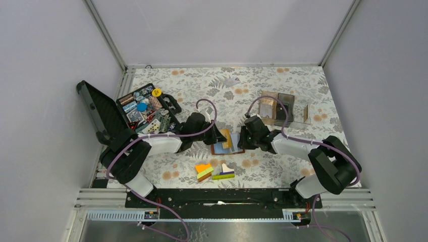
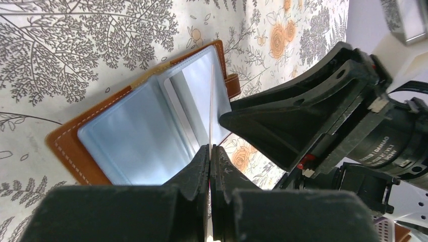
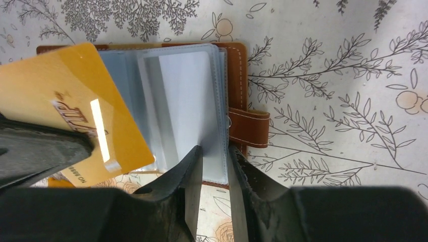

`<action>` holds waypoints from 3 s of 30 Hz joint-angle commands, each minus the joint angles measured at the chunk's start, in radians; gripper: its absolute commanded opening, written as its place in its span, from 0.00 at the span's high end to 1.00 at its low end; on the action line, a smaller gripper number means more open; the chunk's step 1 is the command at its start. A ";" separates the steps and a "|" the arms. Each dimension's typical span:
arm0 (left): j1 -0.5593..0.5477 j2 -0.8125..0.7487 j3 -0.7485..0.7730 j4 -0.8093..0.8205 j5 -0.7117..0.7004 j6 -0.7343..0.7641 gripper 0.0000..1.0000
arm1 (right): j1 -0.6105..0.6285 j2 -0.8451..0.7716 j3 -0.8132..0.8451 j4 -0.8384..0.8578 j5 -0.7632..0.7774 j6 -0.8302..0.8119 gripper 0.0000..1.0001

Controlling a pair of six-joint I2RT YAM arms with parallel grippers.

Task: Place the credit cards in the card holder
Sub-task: Insert the credit card into the card holder.

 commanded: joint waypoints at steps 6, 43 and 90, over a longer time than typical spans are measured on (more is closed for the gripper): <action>0.021 0.049 -0.042 0.107 0.028 -0.037 1.00 | -0.005 0.062 0.045 -0.077 0.073 0.002 0.74; 0.021 0.133 -0.226 0.438 -0.080 -0.311 1.00 | -0.005 0.117 0.072 -0.107 0.061 0.013 0.86; 0.005 0.182 -0.252 0.490 0.019 -0.368 1.00 | -0.005 0.140 0.099 -0.123 0.059 0.016 0.91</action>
